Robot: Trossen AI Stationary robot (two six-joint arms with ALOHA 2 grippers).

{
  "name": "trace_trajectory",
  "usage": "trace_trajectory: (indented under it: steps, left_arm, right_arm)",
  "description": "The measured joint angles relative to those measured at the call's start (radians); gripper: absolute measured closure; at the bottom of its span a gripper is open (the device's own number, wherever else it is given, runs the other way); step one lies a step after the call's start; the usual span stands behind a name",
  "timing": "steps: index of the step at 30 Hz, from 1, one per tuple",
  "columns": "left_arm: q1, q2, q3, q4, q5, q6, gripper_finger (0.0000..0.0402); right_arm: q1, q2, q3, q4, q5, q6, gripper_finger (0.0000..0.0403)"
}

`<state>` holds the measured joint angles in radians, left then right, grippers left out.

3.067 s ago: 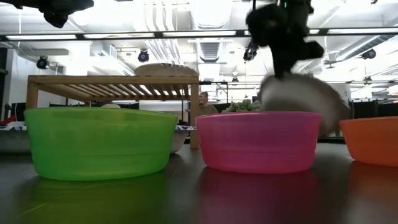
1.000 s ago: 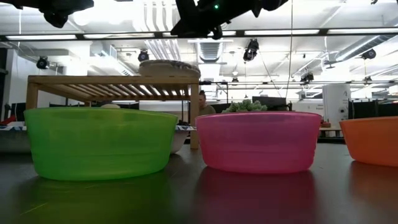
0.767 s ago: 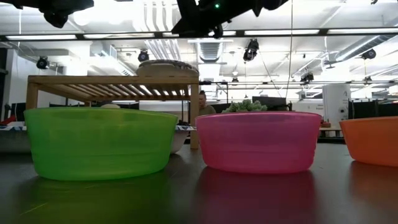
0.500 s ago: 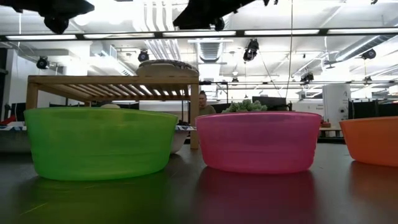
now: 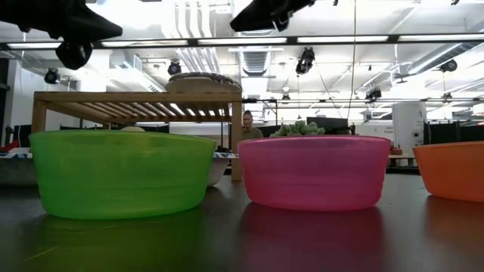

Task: Place and stack bowls onto a shelf
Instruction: Put the blue bowl on the shelf

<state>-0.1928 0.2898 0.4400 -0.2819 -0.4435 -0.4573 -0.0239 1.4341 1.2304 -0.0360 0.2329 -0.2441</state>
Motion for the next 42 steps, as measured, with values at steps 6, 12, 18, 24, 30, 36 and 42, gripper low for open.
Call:
trace_trajectory:
  steps: [6, 12, 18, 24, 30, 36, 42]
  left_arm:
    - [0.000, 0.075, 0.000, 0.060, 0.075, -0.066, 0.0402]
    - [-0.002, 0.139, 0.000, 0.080, 0.158, -0.156, 0.0402]
    - [-0.004, 0.180, 0.035, 0.079, 0.211, -0.245, 0.0402]
    - [-0.020, 0.237, 0.090, 0.077, 0.285, -0.366, 0.0402]
    - [-0.046, 0.325, 0.139, 0.064, 0.344, -0.544, 0.0402]
    - [-0.112, 0.446, 0.229, -0.080, 0.422, -0.770, 0.0402]
    - [-0.214, 0.616, 0.379, -0.388, 0.503, -1.014, 0.0402]
  right_arm:
    - [0.000, -0.082, -0.132, 0.095, -0.080, -0.009, 0.0303]
    - [-0.001, -0.195, -0.297, 0.237, -0.183, -0.048, 0.0311]
    - [0.000, -0.318, -0.424, 0.314, -0.192, -0.044, 0.0320]
    - [0.000, -0.406, -0.511, 0.336, -0.192, -0.018, 0.0326]
    - [0.000, -0.440, -0.557, 0.366, -0.192, -0.028, 0.0323]
    - [0.000, -0.446, -0.559, 0.363, -0.192, -0.055, 0.0331]
    - [0.000, -0.446, -0.559, 0.347, -0.191, -0.056, 0.0335]
